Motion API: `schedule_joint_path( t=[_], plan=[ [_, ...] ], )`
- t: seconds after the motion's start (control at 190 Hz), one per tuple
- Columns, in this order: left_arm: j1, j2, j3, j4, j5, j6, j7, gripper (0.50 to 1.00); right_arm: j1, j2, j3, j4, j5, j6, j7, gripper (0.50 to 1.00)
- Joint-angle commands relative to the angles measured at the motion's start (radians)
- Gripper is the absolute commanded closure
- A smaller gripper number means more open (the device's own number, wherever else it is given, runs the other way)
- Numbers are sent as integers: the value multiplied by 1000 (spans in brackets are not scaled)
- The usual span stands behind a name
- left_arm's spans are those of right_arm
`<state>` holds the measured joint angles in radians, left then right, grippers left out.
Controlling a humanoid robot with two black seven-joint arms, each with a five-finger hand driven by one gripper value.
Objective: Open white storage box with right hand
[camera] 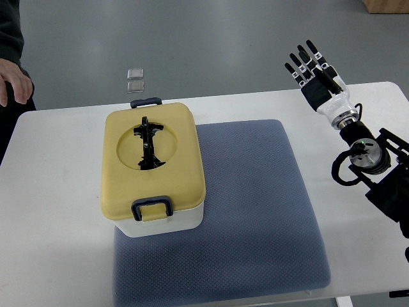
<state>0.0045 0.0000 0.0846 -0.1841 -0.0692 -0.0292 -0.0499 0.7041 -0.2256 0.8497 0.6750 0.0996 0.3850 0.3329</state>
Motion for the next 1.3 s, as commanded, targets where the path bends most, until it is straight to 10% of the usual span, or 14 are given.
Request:
schedule_joint_path(
  t=[0.0, 0.812, 1.012, 1.297],
  plan=[
    [0, 0, 1, 0, 0, 2, 5, 500, 0, -1, 0, 0, 0, 0, 0, 570],
    [-3, 0, 0, -5, 0, -1, 15, 500, 212, -124, -107, 107, -483, 14, -26, 570],
    [-3, 0, -2, -8, 3, -3, 16, 500, 600, -274, -711, 210, -702, 3, -12, 570],
    [-3, 0, -2, -21, 0, -1, 51, 500, 877, -287, -1005, 365, -940, -138, 101, 572]
  ],
)
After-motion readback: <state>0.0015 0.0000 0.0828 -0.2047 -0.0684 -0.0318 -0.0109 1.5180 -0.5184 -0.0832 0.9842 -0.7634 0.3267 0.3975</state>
